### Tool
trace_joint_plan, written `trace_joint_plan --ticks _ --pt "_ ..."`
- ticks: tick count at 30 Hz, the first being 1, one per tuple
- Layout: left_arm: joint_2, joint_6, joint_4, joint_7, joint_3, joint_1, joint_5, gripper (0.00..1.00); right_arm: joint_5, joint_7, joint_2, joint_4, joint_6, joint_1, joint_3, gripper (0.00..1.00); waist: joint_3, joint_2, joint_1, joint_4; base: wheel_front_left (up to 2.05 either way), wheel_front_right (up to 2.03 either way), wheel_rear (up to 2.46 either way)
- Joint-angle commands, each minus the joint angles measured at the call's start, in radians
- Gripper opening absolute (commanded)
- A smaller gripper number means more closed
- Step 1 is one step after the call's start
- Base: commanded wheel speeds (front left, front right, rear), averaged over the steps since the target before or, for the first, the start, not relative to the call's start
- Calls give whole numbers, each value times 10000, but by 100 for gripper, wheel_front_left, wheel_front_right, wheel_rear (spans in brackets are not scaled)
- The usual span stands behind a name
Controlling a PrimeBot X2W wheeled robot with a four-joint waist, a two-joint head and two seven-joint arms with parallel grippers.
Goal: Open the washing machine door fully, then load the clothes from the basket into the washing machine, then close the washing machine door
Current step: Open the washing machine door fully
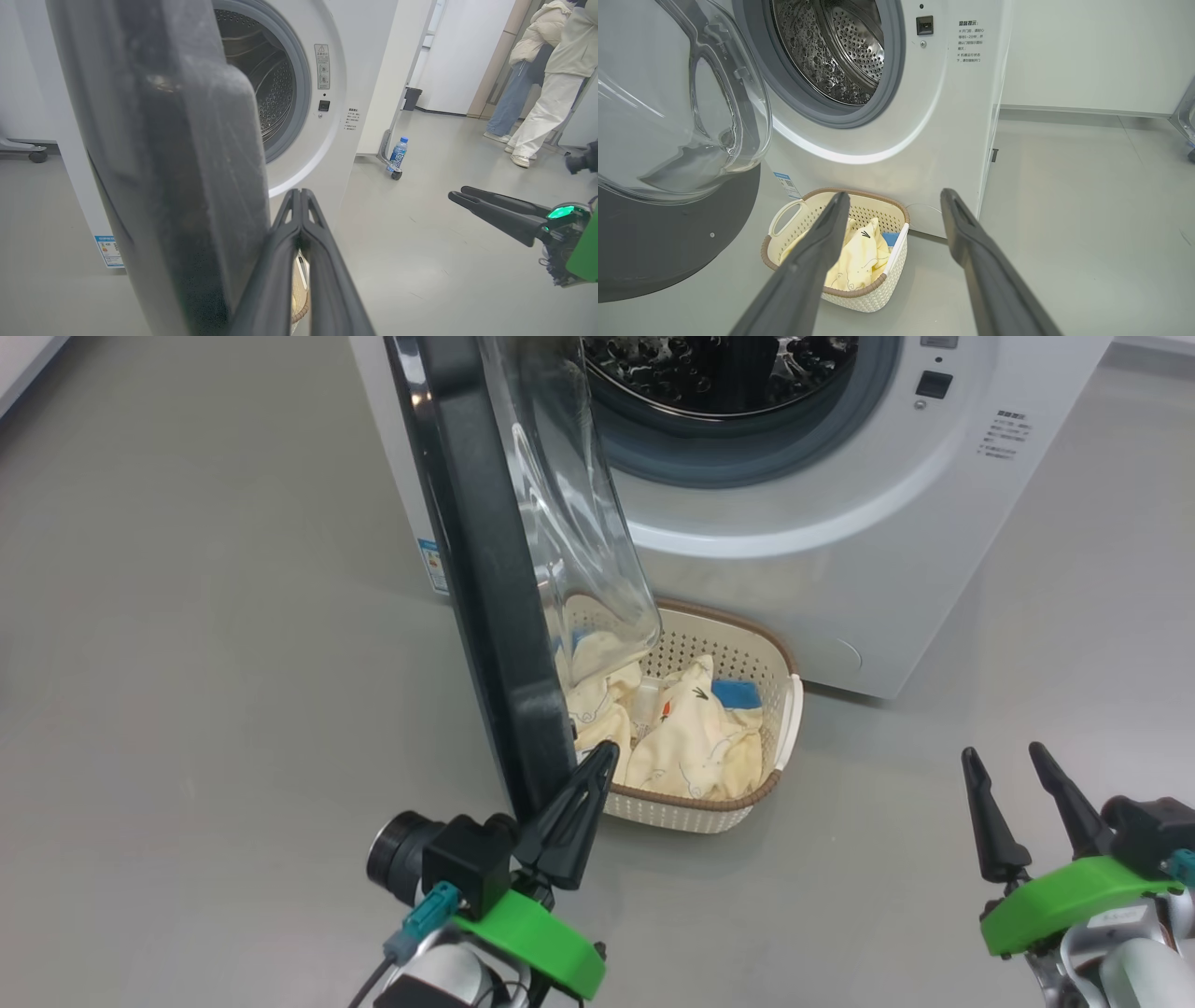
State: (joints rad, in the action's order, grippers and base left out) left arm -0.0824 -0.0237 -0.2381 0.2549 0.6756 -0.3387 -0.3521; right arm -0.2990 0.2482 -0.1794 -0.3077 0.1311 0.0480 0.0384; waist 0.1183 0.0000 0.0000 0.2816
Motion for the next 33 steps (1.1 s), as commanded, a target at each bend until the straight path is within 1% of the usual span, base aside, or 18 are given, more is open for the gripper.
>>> trace_joint_plan --ticks 1,10,13,14,17,25,33 --pt "-306 241 265 68 -765 -237 -12 0 -39 136 -274 264 -4 375 193 100 2 0 0 47 0 0 0" --pt "-420 643 340 68 -1058 -57 -47 0 -81 136 -334 203 -4 291 202 100 -107 0 0 440 0 0 0" --pt "-445 831 383 68 -1176 32 -53 0 -94 136 -346 183 -4 226 203 100 -147 0 0 663 0 0 0" --pt "-485 950 380 68 -1276 93 -77 0 -101 136 -351 171 -4 173 212 100 -167 0 0 831 0 0 0" --pt "-511 1093 368 68 -1423 160 -152 0 -117 136 -357 173 -4 106 208 100 -167 0 0 1124 0 0 0" --pt "-687 1271 295 68 -1802 260 -374 0 -143 136 -312 142 -4 121 243 100 -227 0 0 1577 0 0 0" --pt "-1051 1410 68 68 -2501 224 -728 0 -157 136 -339 148 -4 136 335 100 -167 0 0 1635 0 0 0"
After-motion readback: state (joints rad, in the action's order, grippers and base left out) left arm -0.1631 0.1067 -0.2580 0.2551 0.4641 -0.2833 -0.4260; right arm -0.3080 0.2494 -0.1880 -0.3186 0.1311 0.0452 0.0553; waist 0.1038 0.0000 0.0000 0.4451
